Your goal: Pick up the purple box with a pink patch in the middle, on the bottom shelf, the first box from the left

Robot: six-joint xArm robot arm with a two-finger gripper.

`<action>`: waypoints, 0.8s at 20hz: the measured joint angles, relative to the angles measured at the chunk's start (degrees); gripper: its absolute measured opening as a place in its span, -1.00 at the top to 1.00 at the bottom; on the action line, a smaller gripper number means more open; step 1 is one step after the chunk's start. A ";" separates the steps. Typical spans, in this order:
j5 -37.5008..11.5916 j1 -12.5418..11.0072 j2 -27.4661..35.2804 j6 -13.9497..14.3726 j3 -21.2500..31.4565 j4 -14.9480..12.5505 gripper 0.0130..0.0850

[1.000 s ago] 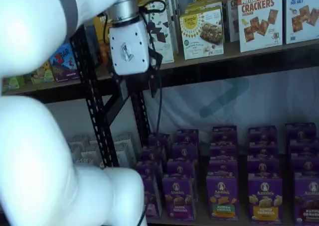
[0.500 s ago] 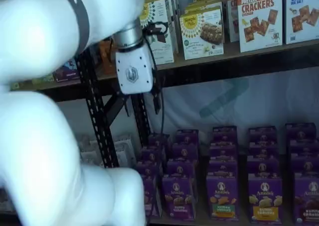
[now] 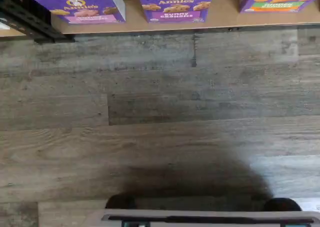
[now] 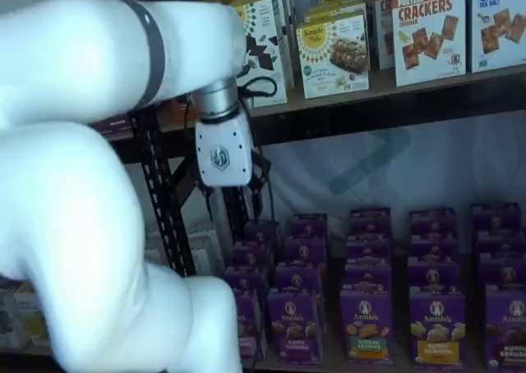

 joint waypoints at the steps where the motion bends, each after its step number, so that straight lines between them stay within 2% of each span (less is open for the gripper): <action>1: -1.26 0.58 0.43 0.55 0.76 -0.21 -1.00; 13: -12.15 5.01 6.93 4.27 6.71 0.58 -1.00; 16: -14.03 6.33 8.91 5.98 7.44 -0.58 -1.00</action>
